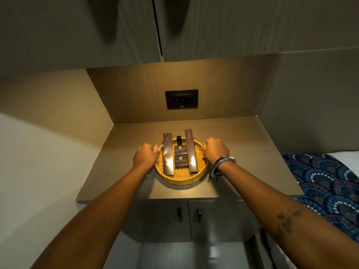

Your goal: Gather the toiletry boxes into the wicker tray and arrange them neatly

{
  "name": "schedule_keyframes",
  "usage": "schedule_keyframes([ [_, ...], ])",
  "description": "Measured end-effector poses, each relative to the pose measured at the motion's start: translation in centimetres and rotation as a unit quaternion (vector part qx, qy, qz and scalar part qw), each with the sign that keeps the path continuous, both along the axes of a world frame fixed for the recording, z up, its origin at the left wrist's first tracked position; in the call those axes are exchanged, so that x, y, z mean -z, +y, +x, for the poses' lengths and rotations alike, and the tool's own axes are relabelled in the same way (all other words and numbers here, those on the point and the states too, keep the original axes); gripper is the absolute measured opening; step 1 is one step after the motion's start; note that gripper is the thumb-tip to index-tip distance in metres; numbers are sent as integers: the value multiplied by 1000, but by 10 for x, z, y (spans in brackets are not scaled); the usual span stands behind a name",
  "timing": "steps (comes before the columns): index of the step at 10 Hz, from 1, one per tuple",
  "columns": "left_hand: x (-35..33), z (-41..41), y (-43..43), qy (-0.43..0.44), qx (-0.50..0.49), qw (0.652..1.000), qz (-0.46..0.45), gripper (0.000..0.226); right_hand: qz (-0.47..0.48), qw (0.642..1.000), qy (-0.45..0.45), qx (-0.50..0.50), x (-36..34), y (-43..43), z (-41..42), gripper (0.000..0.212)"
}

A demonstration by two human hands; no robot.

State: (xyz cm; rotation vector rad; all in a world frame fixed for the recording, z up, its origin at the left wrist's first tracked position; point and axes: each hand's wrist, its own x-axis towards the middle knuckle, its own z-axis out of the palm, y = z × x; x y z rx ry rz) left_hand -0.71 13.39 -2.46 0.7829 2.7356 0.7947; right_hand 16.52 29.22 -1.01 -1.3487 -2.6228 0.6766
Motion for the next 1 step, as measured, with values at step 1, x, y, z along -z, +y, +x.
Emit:
schedule_keyframes([
  [1, -11, 18, -10, 61, -7, 998, 15, 52, 42, 999, 25, -3, -20, -19, 16, 33],
])
